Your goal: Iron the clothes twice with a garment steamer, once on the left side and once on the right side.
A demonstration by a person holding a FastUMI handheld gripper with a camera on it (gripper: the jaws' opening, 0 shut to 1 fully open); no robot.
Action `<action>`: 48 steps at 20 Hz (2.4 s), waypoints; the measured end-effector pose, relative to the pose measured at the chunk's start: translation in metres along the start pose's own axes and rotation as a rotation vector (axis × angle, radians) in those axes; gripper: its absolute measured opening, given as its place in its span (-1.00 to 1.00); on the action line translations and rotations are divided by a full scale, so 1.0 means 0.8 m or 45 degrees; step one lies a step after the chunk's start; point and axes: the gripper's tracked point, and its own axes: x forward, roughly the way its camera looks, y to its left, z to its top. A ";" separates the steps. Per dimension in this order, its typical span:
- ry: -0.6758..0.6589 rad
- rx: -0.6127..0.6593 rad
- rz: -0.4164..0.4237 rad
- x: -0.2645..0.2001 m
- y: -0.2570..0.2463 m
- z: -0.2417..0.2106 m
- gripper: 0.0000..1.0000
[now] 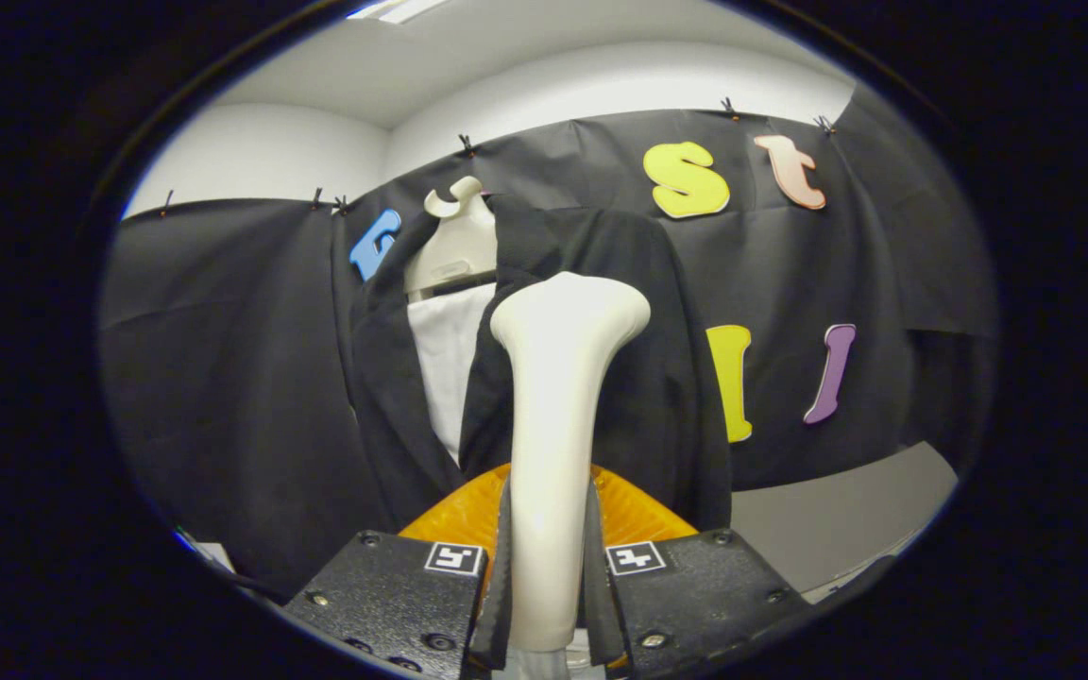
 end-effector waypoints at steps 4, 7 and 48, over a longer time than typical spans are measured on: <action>0.047 0.005 -0.009 -0.001 -0.004 -0.029 -0.31; 0.087 -0.001 -0.015 0.000 -0.004 -0.051 -0.31; 0.626 -0.046 -0.081 -0.026 -0.027 -0.377 -0.31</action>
